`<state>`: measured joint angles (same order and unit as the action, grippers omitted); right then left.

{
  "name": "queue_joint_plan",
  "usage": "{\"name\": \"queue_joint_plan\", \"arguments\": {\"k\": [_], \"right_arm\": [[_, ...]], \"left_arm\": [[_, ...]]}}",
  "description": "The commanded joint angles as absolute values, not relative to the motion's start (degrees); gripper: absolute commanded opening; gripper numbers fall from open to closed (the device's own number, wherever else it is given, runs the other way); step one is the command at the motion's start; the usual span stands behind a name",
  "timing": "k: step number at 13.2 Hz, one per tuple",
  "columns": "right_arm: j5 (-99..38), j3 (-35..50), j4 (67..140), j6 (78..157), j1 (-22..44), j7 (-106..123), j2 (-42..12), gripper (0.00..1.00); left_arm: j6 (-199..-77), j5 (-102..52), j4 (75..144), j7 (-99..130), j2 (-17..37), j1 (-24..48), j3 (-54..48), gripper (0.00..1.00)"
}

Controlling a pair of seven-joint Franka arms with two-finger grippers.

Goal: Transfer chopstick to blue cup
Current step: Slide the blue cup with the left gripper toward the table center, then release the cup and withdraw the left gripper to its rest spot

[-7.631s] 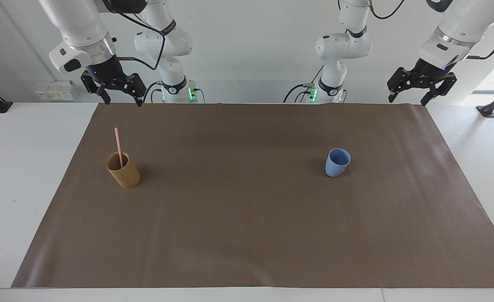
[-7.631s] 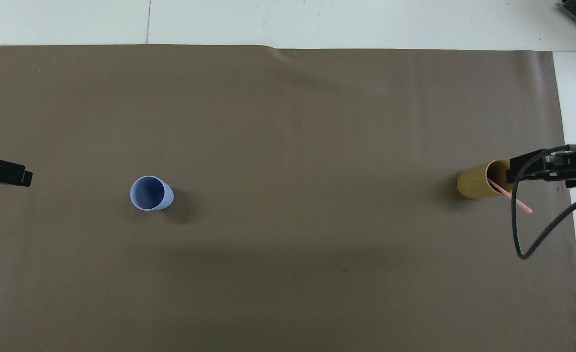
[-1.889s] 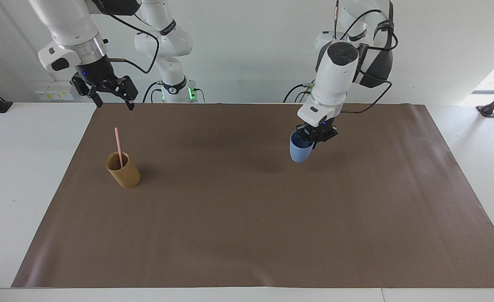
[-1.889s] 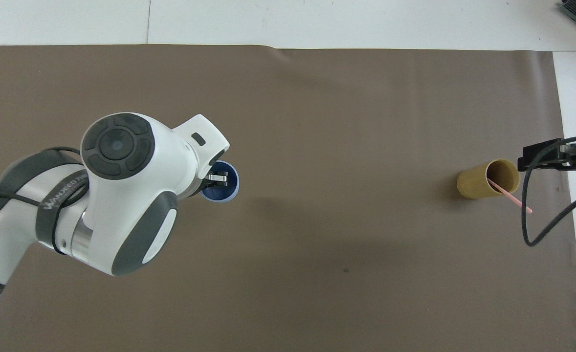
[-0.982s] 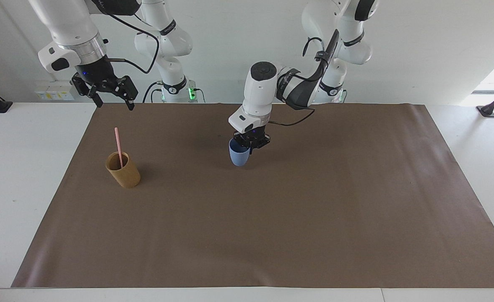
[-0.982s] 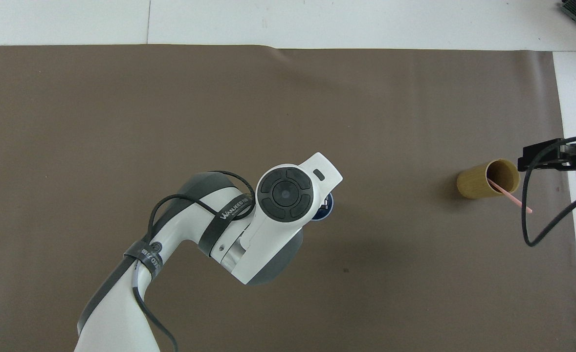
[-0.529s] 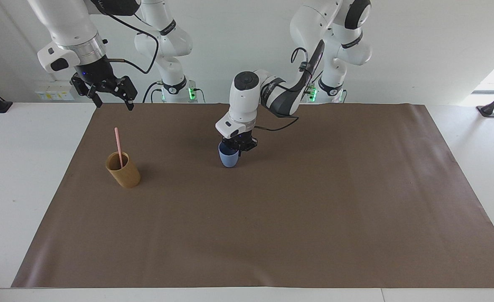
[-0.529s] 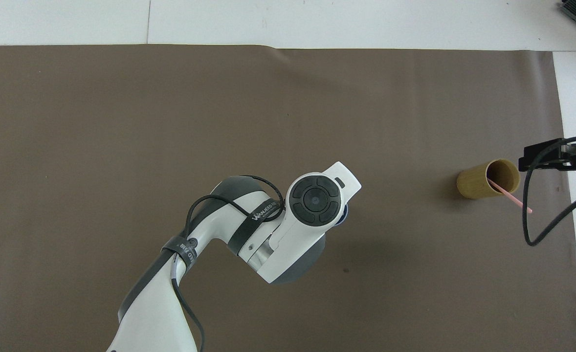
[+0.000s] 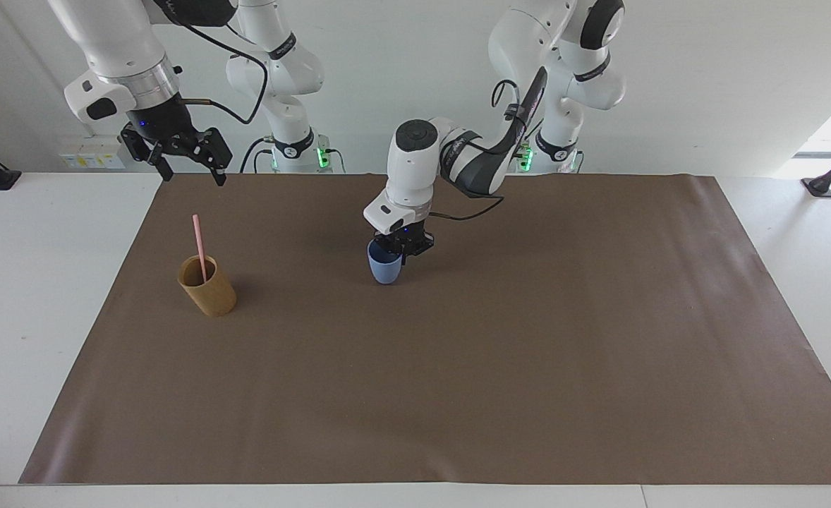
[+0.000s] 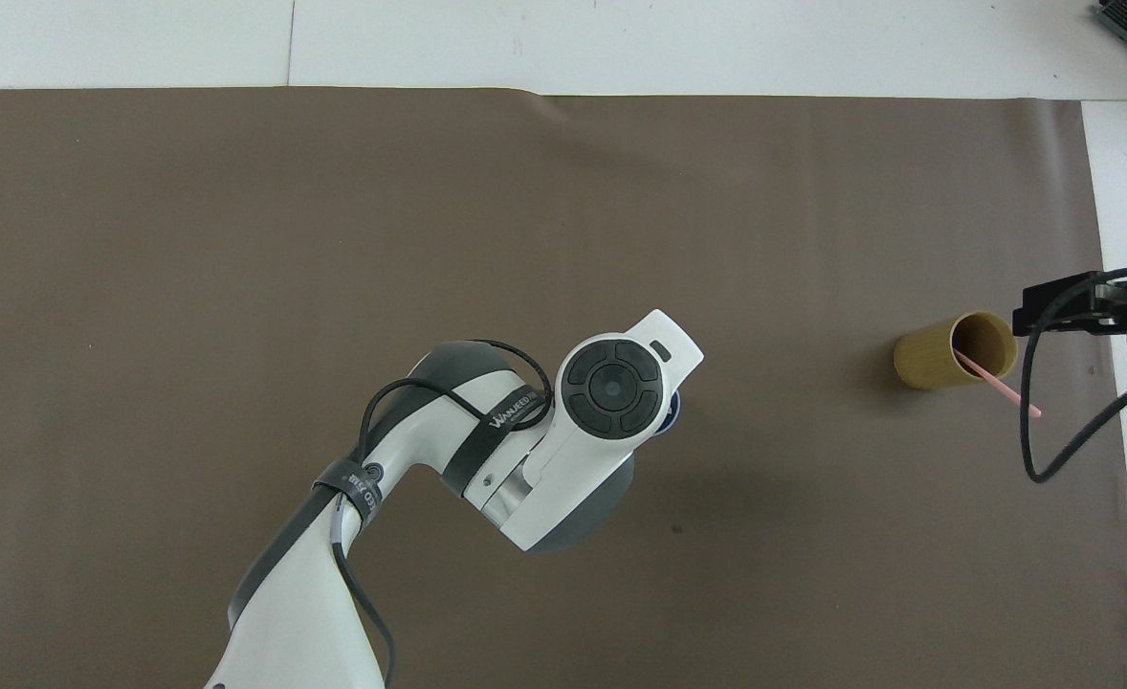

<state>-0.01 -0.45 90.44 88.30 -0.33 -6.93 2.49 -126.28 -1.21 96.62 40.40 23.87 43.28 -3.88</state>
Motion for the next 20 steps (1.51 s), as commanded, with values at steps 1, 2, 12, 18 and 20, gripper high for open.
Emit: {"name": "queue_joint_plan", "arguments": {"k": [1,2,12,18,20], "right_arm": [[-0.1,-0.4,92.2,88.6,-0.6,-5.4,4.0,1.0],[-0.1,-0.4,92.2,88.7,-0.5,-5.4,3.9,1.0],[-0.1,-0.4,93.5,89.5,-0.6,-2.0,4.4,1.0],[3.1,-0.4,108.7,104.5,-3.1,11.9,10.2,1.0],[3.1,-0.4,114.1,109.8,-3.3,17.4,11.9,1.0]], "left_arm": [[-127.3,-1.2,96.2,42.0,24.7,43.8,-3.3,0.0],[-127.4,-1.2,96.2,42.1,24.7,43.8,-3.3,0.02],[-117.4,-1.1,96.2,41.1,17.3,37.7,-2.7,1.0],[-107.2,-1.1,97.6,25.6,9.3,24.4,-2.8,1.0],[-105.0,-1.2,99.6,18.9,6.3,19.2,-2.9,1.0]]}}
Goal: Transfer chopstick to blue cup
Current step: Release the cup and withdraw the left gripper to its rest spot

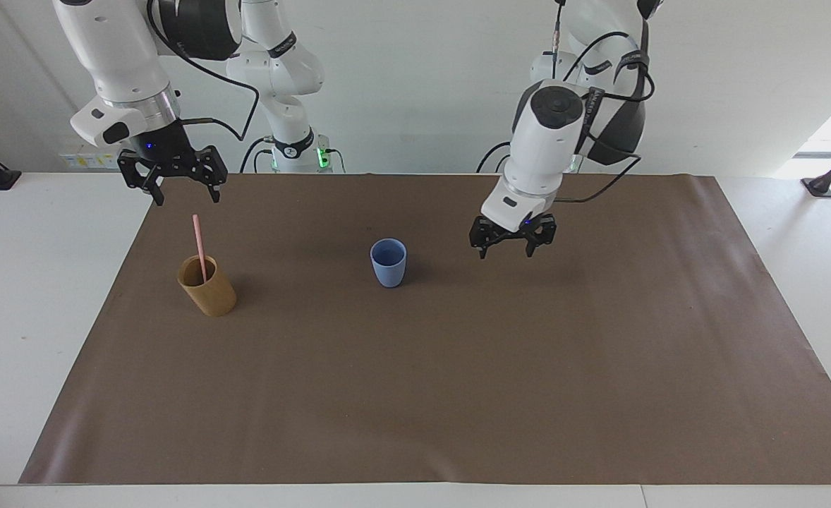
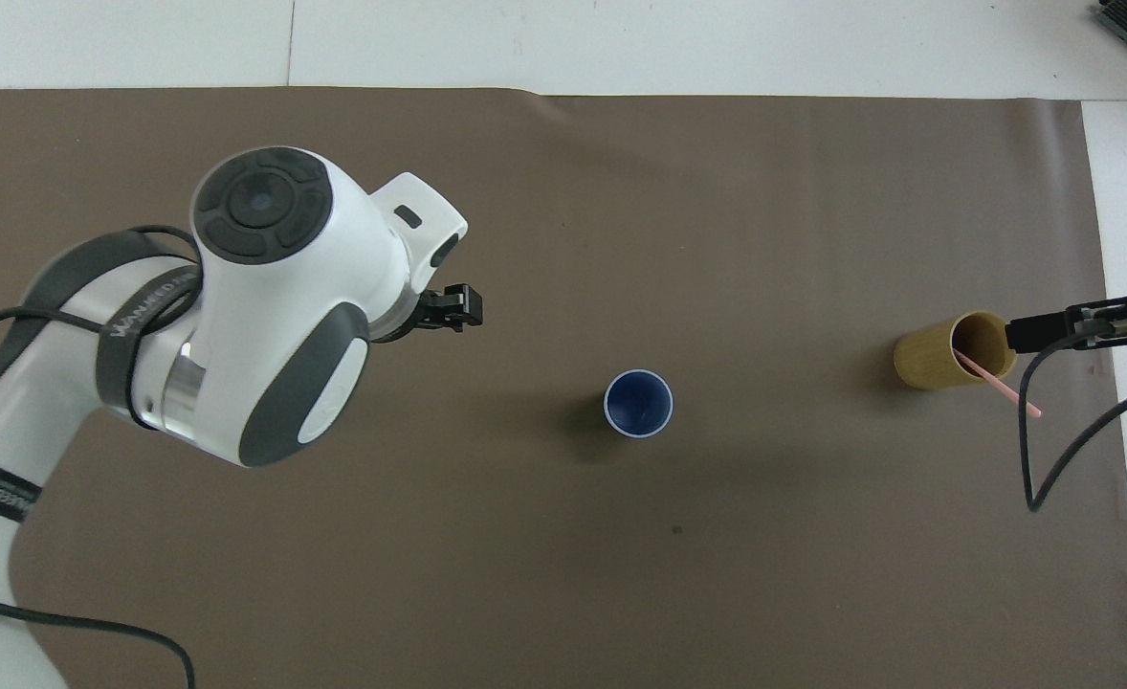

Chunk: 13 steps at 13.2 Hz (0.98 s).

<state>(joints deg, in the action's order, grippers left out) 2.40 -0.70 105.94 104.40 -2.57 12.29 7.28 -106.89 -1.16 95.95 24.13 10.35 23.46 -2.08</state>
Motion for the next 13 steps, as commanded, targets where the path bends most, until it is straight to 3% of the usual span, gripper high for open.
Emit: {"name": "queue_joint_plan", "arguments": {"k": [1,6,8,10,13], "right_arm": [[3.1,-0.4,116.7,112.0,-3.5,19.6,12.7,1.0],[3.0,-0.4,127.7,118.8,-6.2,23.1,16.3,1.0],[3.0,-0.4,130.6,121.3,-7.7,23.8,16.3,0.95],[3.0,-0.4,132.6,124.4,-9.5,26.5,16.3,0.8],[2.7,-0.4,133.0,125.5,-9.7,26.8,16.3,0.4]], "left_arm": [[-103.6,-1.2,100.6,15.3,4.7,16.7,-2.8,1.0],[-97.0,-1.2,101.3,-0.5,1.2,5.6,-2.7,1.0],[-95.9,-1.1,100.6,-5.4,0.4,2.6,-2.6,1.0],[-93.1,-0.4,98.0,-8.3,-0.3,0.4,-2.6,1.0],[-87.1,1.9,91.3,-8.3,-0.3,0.3,-2.6,1.0]]}}
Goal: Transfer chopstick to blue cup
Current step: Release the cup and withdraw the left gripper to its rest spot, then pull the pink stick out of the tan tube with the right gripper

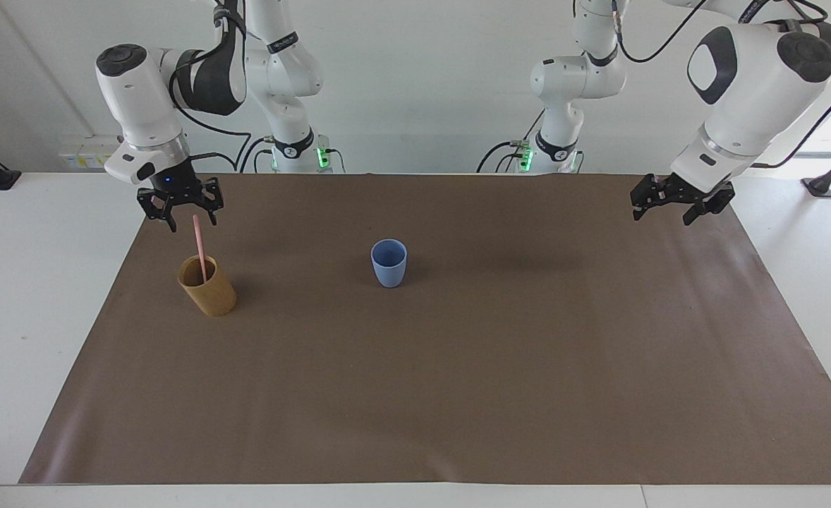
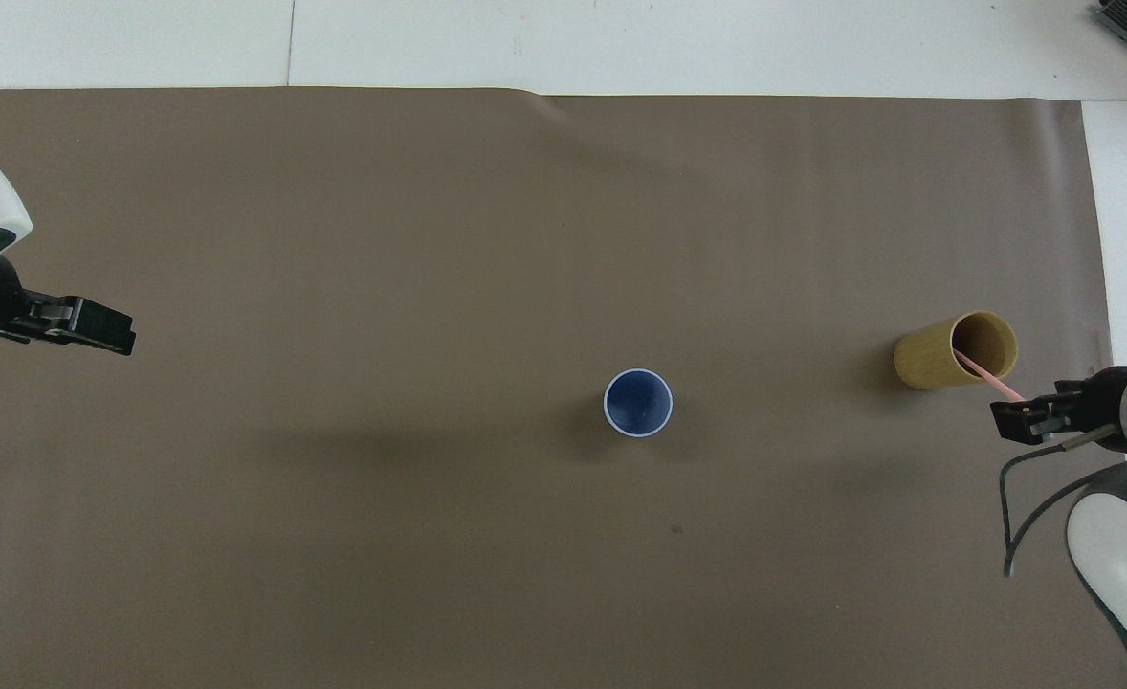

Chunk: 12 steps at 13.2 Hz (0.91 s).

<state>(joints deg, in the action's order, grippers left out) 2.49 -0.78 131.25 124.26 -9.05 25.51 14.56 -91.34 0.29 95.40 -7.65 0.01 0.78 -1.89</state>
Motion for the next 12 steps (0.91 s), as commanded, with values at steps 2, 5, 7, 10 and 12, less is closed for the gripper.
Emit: {"name": "queue_joint_plan", "arguments": {"k": [2,5,7,10,12], "right_arm": [[1.9,-0.4,133.0,124.4,-9.8,26.8,16.4,0.02],[1.0,-0.6,132.6,124.1,-10.0,26.7,16.2,0.0],[1.0,-0.6,131.8,123.9,-9.9,26.2,16.3,0.0],[1.0,-0.6,125.8,116.1,-9.3,26.0,15.6,0.0],[1.0,0.3,121.2,112.0,-9.1,25.2,15.6,0.0]], "left_arm": [[-83.8,1.8,87.7,-8.2,-0.3,0.3,-2.4,1.0],[-80.6,1.7,86.4,-8.1,-0.5,0.3,-2.5,1.0],[-81.4,0.8,87.6,-7.3,-3.0,0.4,-2.5,1.0],[-81.5,0.8,87.5,-7.5,-3.0,1.0,-2.9,1.0],[-81.5,-0.3,87.5,-7.5,-2.9,1.0,-2.9,1.0]]}}
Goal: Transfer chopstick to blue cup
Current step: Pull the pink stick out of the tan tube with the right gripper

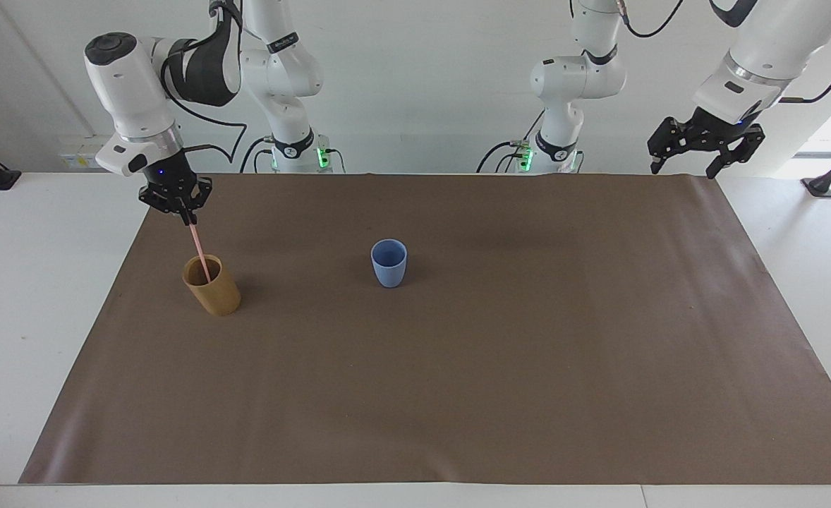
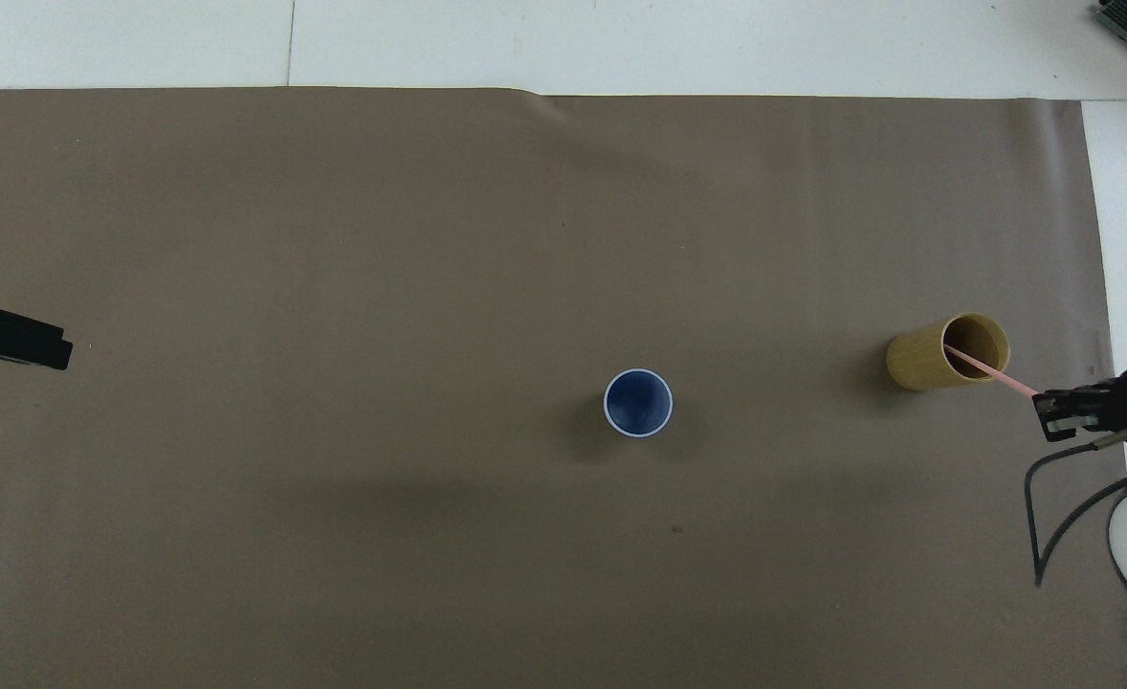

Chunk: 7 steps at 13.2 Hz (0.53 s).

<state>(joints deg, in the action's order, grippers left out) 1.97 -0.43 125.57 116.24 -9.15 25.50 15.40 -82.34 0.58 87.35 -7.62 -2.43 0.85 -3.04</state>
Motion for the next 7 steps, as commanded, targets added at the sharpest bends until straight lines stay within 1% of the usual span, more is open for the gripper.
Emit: {"name": "queue_joint_plan", "arguments": {"k": [1,4,7], "right_arm": [[1.1,0.5,118.7,110.1,-9.0,24.6,15.2,0.0],[1.4,1.0,111.6,102.5,-9.0,24.3,13.5,0.0],[1.7,6.6,106.5,97.8,-9.0,12.7,12.8,0.0]], "left_arm": [[-81.5,-2.3,87.1,-7.4,-3.1,0.4,-2.7,1.0],[-81.6,-2.4,87.0,-7.6,-3.4,0.3,-2.6,1.0],[-81.7,-2.4,86.9,-7.6,-3.7,0.2,-2.6,1.0]]}}
